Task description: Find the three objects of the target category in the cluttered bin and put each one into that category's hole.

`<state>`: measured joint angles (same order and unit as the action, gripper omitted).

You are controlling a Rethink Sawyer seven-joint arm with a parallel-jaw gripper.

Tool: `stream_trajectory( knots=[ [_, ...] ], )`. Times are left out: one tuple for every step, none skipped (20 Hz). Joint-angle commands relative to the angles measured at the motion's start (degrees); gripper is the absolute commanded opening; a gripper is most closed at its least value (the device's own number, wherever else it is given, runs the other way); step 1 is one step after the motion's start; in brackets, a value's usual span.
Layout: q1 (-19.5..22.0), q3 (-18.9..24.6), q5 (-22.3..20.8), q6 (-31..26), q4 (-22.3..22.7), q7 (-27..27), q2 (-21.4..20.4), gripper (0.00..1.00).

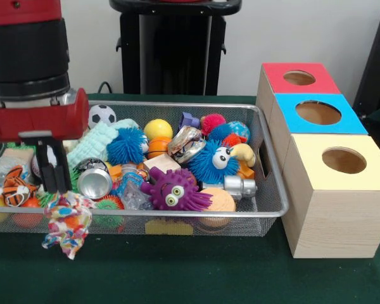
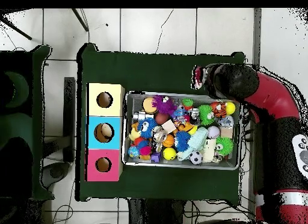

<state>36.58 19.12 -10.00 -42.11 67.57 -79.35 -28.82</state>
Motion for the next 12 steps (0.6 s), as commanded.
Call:
stream_trajectory(
  knots=[
    [-1.0,-3.6,2.3,-5.1,8.5,-10.9,-4.1,0.00],
    [-1.1,-3.8,2.4,-5.3,8.2,-10.8,-4.1,0.00],
    [-1.3,-4.1,2.6,-5.5,8.2,-10.9,-4.3,0.00],
    [-1.5,-4.3,2.7,-5.7,7.9,-11.0,-4.2,0.00],
    [-1.6,-4.6,2.9,-5.8,8.0,-11.1,-4.4,0.00],
    [-1.9,-4.9,3.2,-5.8,8.1,-11.3,-4.5,0.00],
    [-2.0,-5.2,3.5,-5.4,8.5,-11.5,-4.8,0.00],
    [-2.2,-5.5,3.7,-5.3,8.8,-11.7,-4.9,0.00],
    [-2.2,-5.7,4.0,-4.6,9.2,-11.8,-5.2,0.00],
    [-2.6,-6.2,4.3,-5.0,9.4,-12.1,-5.5,0.00],
    [-2.8,-6.5,4.5,-5.0,9.5,-12.2,-5.7,0.00],
    [-2.9,-6.8,4.8,-4.8,10.0,-12.4,-6.1,0.00]
  ],
)
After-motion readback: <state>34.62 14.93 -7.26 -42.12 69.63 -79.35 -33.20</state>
